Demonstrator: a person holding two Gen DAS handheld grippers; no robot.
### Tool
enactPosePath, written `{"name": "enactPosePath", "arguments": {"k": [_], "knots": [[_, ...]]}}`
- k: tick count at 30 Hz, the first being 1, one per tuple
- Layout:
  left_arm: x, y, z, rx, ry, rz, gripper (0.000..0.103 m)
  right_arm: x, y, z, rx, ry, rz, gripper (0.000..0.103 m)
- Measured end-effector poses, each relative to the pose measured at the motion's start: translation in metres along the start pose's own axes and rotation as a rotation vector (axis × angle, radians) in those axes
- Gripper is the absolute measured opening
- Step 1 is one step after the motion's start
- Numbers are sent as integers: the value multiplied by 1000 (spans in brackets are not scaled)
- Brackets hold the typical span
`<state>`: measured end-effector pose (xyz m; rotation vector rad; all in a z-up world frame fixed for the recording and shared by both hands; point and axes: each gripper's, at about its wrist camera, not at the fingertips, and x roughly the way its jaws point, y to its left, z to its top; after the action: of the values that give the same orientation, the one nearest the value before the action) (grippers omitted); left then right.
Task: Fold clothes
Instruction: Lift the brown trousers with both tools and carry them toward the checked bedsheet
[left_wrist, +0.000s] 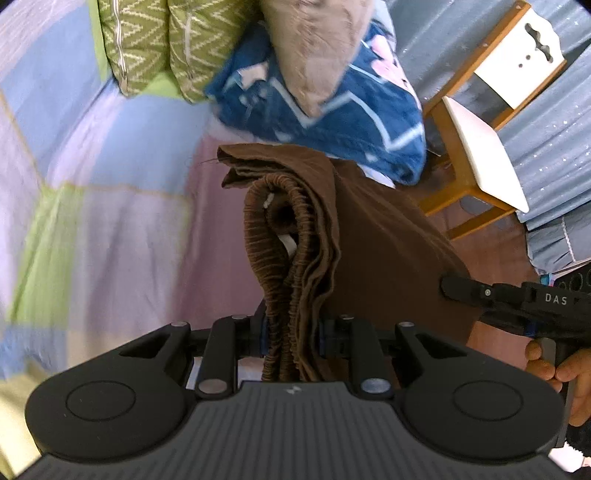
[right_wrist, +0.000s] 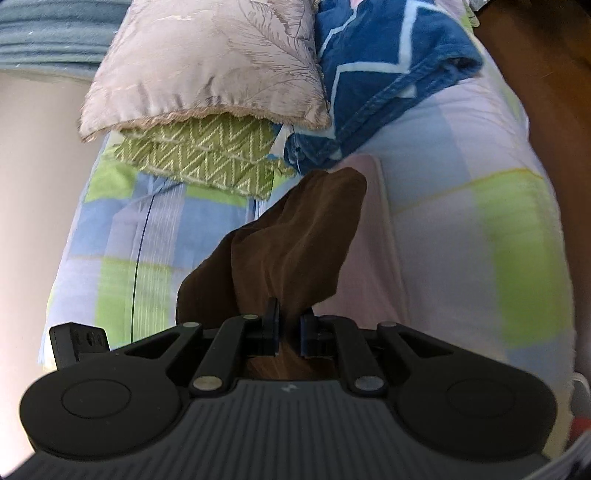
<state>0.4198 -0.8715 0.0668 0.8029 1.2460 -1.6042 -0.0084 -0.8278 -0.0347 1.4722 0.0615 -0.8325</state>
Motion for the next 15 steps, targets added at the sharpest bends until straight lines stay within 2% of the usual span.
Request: {"name": "enactPosePath", "arguments": {"k": [8,15], "knots": [[30,33,47,-2,17,0,25,58,-2,32,19,-14,-3,9],[61,48,57,-3,64,-4,25,83,-22,42,61,7,-27,9]]}}
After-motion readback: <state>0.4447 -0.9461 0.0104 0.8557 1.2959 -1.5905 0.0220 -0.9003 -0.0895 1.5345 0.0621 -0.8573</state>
